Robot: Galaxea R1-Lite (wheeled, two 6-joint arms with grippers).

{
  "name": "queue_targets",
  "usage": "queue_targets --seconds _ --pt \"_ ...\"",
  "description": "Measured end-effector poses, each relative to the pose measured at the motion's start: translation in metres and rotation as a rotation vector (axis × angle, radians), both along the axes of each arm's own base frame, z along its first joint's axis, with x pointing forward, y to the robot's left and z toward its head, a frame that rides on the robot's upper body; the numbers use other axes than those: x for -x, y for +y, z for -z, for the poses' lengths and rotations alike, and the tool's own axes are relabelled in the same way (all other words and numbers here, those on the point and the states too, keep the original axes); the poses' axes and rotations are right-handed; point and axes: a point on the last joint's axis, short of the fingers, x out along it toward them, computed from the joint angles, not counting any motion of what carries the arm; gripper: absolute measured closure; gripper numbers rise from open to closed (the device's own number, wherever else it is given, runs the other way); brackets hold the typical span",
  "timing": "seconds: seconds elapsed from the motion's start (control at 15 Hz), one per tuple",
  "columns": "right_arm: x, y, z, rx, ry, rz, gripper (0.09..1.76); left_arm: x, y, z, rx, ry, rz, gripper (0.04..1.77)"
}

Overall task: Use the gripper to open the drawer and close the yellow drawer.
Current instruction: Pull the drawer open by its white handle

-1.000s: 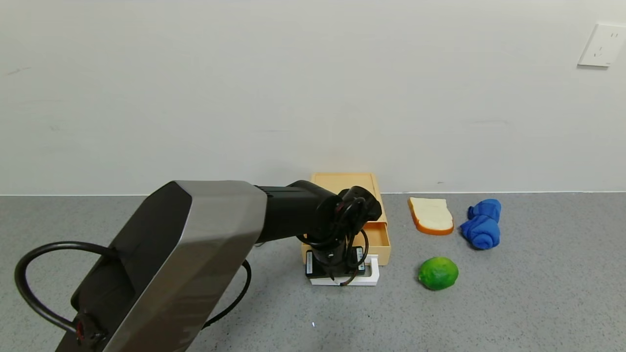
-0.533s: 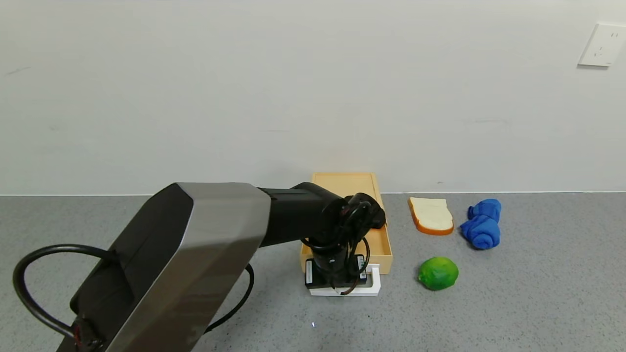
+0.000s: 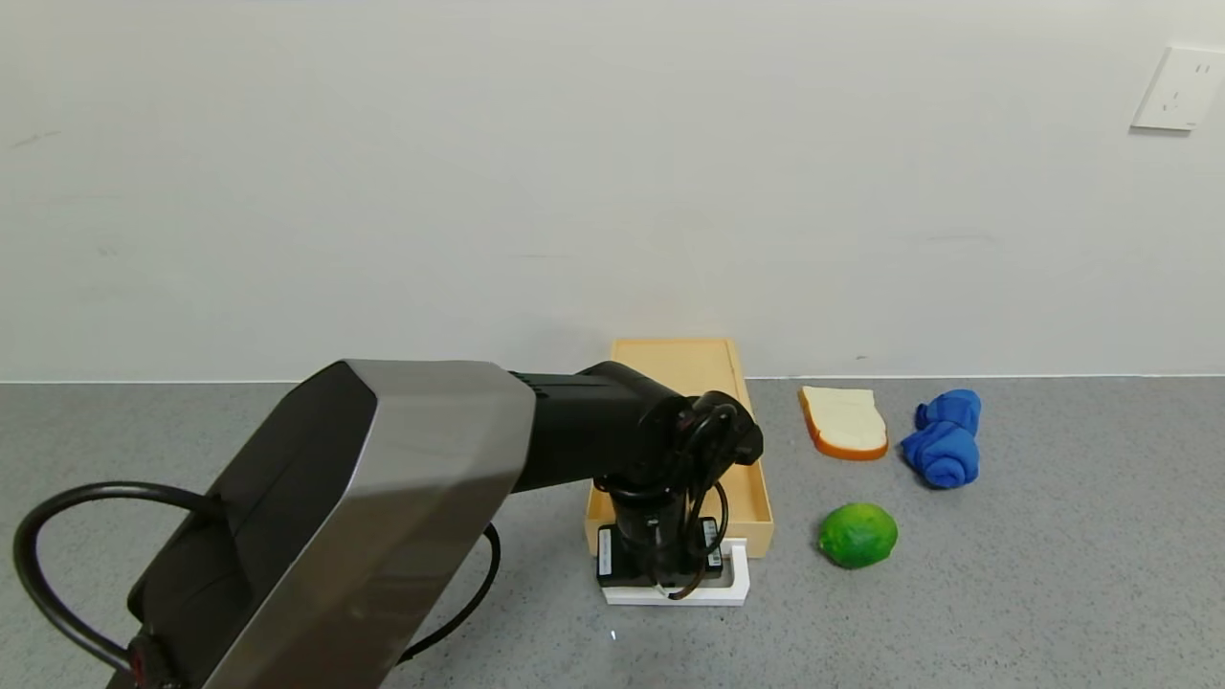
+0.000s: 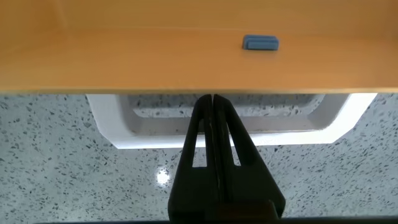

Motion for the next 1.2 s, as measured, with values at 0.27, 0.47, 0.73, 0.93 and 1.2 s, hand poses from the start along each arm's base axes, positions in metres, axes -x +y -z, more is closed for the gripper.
queue_targets --seconds 0.27,0.47,0.73,0.93,1.2 --pt "0.0 0.0 0.0 0.0 0.0 0.0 0.14 0.009 -0.002 0.001 -0.008 0.013 0.001 1.7" --pt "0.0 0.0 0.0 0.0 0.0 0.0 0.14 0.018 -0.001 -0.001 -0.017 0.028 0.008 1.7" --pt "0.0 0.0 0.0 0.0 0.0 0.0 0.14 0.027 -0.001 -0.003 -0.021 0.033 0.013 1.7" --pt "0.0 0.0 0.0 0.0 0.0 0.0 0.14 0.028 -0.002 -0.005 -0.017 0.029 0.016 1.7" --pt "0.0 0.0 0.0 0.0 0.0 0.0 0.14 0.032 0.002 -0.021 0.02 0.022 0.027 1.7"
